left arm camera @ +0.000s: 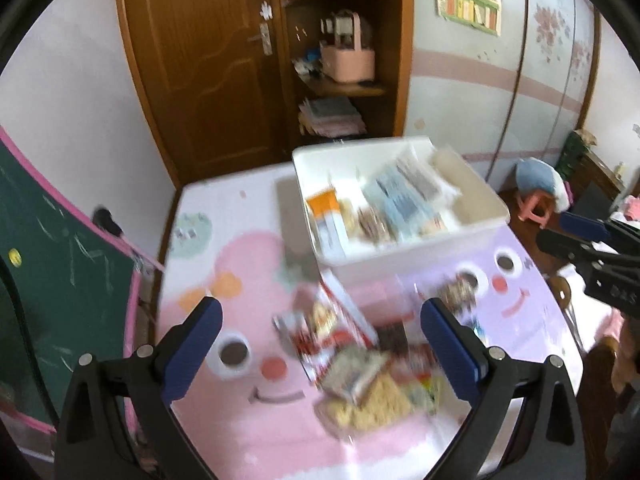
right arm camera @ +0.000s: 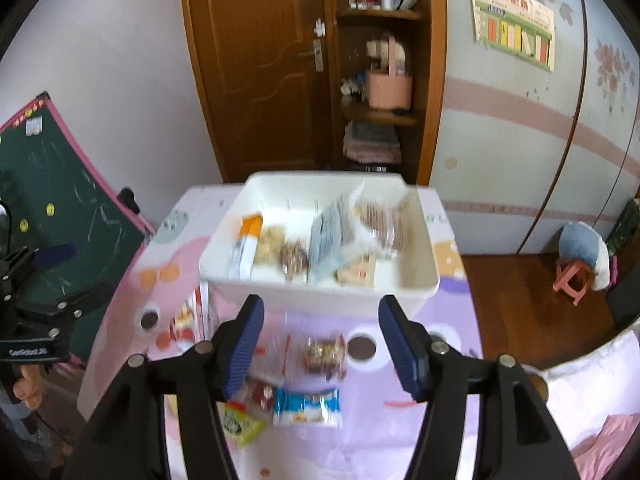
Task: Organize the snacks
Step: 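Move both grippers back over the remaining snacks on the table, then grasp the clear bag of crumbly cake with the left gripper while the right grasps the blue packet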
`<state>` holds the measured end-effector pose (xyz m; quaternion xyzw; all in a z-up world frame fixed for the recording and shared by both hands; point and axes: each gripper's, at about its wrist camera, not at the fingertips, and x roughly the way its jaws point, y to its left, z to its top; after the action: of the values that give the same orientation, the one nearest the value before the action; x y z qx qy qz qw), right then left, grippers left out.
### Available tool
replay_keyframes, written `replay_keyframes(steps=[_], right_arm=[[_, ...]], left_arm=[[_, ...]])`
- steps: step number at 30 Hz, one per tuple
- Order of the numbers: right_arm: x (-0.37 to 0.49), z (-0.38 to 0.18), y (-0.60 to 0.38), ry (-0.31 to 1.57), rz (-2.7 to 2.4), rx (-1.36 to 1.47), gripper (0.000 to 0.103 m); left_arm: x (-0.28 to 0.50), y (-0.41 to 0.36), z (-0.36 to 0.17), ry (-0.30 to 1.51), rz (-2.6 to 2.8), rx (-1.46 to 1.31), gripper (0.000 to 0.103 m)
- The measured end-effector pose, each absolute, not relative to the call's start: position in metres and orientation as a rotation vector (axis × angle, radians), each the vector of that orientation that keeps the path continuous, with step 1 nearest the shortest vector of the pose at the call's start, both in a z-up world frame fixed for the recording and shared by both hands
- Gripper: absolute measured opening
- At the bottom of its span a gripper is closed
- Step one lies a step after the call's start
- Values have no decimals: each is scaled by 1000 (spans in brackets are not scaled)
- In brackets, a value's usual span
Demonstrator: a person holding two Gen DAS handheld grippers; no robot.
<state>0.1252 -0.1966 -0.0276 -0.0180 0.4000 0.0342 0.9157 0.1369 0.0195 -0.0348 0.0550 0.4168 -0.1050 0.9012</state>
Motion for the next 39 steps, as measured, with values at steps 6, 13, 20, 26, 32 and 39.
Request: replay_keyframes(steps=[6,13,20,26,32,39], right_arm=[[113,-84,-202,935,68,28,60],[106,-143,-205,1048,67,56,60],[112,-173,-205,1113,89,73,60],[119,-189,-203,1151,99,68,60],[125,-203,-199,1178,116,44,60],[132,-210,-185,1165,116,-21,70]], left_arm=[[103,18,-89,925,-292,120,99],[81,8,-146,983,-380,223,99],[98,3,-179,1054,-402,250,99],[117,-4,-198,1107,-415,243,99],[129,-15,-205,1124,-435,238,99],[143,-22,-209,1144,-445,176,98]])
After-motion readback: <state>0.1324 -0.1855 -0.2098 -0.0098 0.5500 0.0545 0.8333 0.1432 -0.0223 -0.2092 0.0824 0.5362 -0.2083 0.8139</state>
